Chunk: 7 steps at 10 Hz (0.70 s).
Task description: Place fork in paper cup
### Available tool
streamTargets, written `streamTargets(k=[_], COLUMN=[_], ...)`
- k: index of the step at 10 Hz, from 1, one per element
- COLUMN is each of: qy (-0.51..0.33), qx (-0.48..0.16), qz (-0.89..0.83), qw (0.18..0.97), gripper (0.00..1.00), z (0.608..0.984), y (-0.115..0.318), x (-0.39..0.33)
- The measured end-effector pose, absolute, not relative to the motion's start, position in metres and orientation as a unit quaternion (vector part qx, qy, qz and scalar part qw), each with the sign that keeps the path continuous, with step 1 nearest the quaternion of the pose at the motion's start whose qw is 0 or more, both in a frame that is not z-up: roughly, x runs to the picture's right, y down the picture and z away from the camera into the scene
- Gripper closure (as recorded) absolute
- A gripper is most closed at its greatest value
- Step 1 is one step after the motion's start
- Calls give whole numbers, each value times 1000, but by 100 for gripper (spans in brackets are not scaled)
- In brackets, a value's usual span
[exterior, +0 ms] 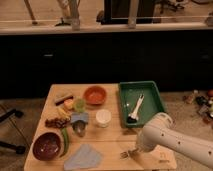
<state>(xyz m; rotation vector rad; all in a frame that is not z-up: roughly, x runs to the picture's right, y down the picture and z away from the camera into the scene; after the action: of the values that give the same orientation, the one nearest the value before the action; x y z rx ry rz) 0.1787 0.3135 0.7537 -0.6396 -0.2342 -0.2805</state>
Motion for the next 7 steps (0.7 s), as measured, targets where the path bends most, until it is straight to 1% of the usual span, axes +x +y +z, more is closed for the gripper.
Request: streamTargets(k=[7], qy=[-127], qx=[-281], qz=[-184], qw=[933], gripper=[100], z=[713], y=[280], x=[157])
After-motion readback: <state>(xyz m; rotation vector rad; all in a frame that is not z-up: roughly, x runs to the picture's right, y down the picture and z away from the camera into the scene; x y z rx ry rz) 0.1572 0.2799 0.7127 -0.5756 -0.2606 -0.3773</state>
